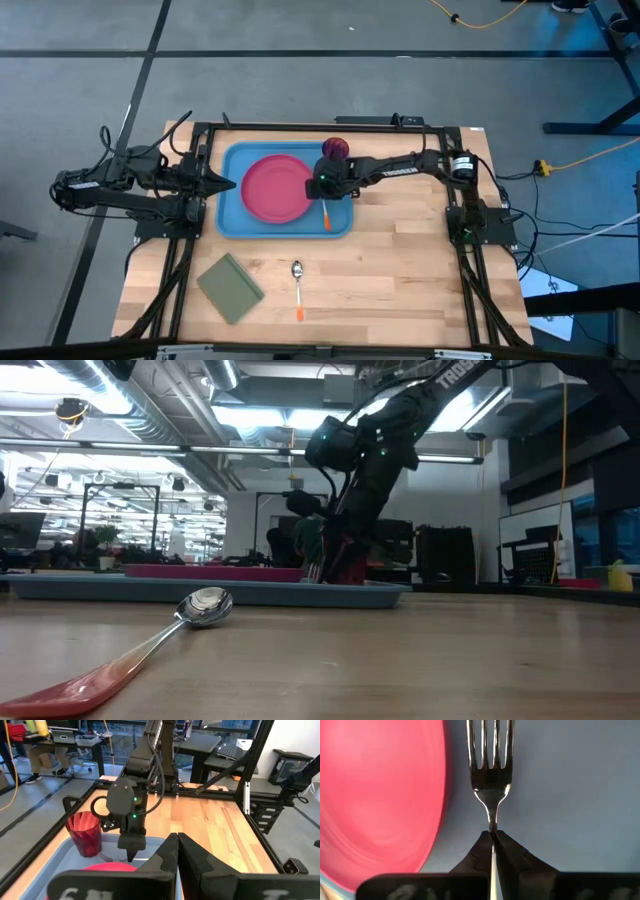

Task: Pick and place plate/cup/fork/spoon on tray
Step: Put the orange fork into the blue tray beside the pink plate

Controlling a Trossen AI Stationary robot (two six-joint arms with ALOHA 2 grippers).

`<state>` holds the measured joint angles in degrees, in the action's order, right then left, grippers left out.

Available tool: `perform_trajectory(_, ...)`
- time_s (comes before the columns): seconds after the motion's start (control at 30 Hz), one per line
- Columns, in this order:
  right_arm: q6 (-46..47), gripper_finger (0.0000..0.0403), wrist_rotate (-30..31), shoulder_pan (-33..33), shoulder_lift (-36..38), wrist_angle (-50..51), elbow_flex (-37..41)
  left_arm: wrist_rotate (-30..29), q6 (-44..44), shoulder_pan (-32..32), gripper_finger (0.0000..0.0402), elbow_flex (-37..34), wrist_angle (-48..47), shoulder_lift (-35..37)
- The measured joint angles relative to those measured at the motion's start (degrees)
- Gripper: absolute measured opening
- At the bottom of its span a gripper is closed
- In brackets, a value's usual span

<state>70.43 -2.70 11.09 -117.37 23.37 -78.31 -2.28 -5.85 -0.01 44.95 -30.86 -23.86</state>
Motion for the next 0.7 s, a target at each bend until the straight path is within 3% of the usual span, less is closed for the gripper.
perform_trajectory(0.37,1.55,0.0014,0.04,-0.51,-0.16,1.87,-0.51,0.01,-0.02,-0.02,0.0,0.0,0.04,-0.02)
perform_trajectory(0.7,3.6,0.0056,1.56,-0.61,-0.07,4.51,-0.56,0.02,-0.01,-0.02,0.0,0.02,0.03,-0.02)
